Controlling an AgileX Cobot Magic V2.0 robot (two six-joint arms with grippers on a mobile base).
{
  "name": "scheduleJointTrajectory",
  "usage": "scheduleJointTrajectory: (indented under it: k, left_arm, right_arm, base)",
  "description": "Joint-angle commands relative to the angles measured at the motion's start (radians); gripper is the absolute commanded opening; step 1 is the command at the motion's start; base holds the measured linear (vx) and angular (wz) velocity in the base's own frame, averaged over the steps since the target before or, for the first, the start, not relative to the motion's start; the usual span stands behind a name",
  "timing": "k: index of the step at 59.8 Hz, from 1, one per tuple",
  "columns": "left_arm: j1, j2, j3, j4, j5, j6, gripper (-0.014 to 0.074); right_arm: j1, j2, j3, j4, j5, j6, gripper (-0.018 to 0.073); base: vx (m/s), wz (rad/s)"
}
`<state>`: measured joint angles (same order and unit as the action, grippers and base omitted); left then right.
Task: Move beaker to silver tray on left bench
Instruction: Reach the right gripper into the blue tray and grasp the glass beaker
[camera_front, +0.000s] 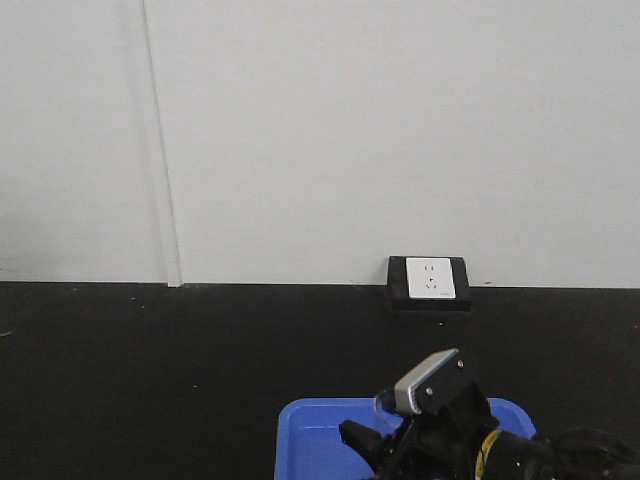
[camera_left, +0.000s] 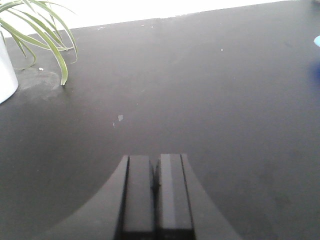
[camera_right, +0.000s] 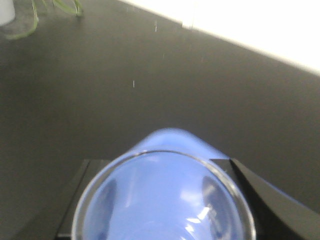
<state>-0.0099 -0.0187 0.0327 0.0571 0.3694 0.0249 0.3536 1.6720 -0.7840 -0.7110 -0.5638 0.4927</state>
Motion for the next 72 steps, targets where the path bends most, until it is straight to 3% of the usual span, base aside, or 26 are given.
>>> scheduleJointTrajectory:
  k: [1, 9, 72]
  left_arm:
    - [-0.005, -0.006, 0.020, -0.003, -0.081, -0.002, 0.0001]
    - [-0.005, -0.006, 0.020, -0.003, -0.081, -0.002, 0.0001]
    - [-0.005, -0.006, 0.020, -0.003, -0.081, -0.002, 0.0001]
  right_arm:
    - [0.061, -0.113, -0.093, -0.010, 0.084, 0.069, -0.0015]
    - [0.131, -0.158, -0.180, -0.008, 0.242, 0.111, -0.0014]
    - [0.143, -0.189, -0.206, -0.009, 0.217, 0.116, -0.0014]
  base:
    - [0.00, 0.00]
    - [0.00, 0.00]
    - [0.00, 0.00]
